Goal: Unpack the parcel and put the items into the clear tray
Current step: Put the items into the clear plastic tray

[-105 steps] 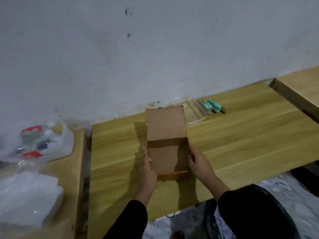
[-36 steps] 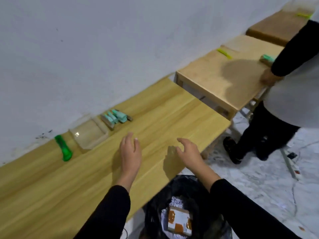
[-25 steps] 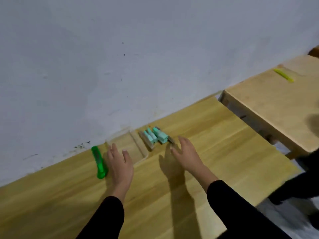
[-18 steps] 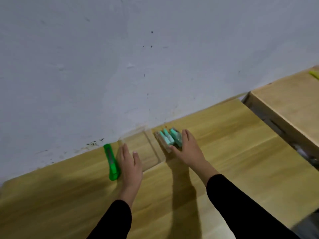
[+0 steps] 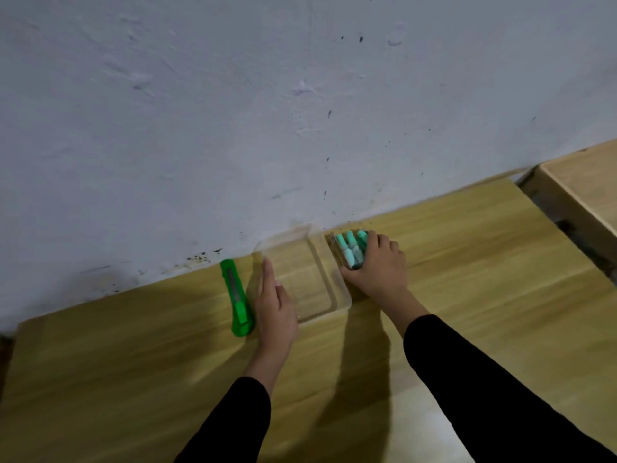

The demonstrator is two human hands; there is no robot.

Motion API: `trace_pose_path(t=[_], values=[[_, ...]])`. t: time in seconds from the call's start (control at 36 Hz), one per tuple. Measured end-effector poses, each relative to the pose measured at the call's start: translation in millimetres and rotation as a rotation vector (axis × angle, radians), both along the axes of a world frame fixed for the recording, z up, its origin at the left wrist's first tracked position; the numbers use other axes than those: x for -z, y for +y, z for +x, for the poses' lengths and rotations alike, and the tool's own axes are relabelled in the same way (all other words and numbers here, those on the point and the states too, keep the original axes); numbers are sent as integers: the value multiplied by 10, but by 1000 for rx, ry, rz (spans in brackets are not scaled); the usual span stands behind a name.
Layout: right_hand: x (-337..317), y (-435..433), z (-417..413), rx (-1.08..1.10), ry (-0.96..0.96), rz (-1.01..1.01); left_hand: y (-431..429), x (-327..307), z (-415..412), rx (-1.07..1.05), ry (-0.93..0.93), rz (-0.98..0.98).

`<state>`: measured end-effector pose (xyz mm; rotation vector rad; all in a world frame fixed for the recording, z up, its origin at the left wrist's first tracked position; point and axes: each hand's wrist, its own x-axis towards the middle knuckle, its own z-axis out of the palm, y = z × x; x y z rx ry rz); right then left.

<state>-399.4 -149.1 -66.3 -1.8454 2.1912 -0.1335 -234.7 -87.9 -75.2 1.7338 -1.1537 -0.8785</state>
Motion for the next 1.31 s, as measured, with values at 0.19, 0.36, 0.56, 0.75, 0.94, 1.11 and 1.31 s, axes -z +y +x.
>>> trace_pose_path(t=[0.19,0.36,0.56,0.75,0.94,1.11,1.31], values=[[-11,-40,-28,87,-61,-18,25,-49,4,19,45,10],[-40,36,-46,142,-154,-57,24,-28,21,3,13,14],[-254,151,-75,190,-263,-161,4,23,38,33,-47,10],[-476,245,246,-76,-264,-159,7,20,4,-4,18,10],[-444,310,617,-314,-57,-74,28,71,29,-55,99,-36],[-359,349,716,-449,69,-74,35,118,59,-54,191,-63],[-366,345,791,-520,110,-58,6,153,48,-59,255,-65]])
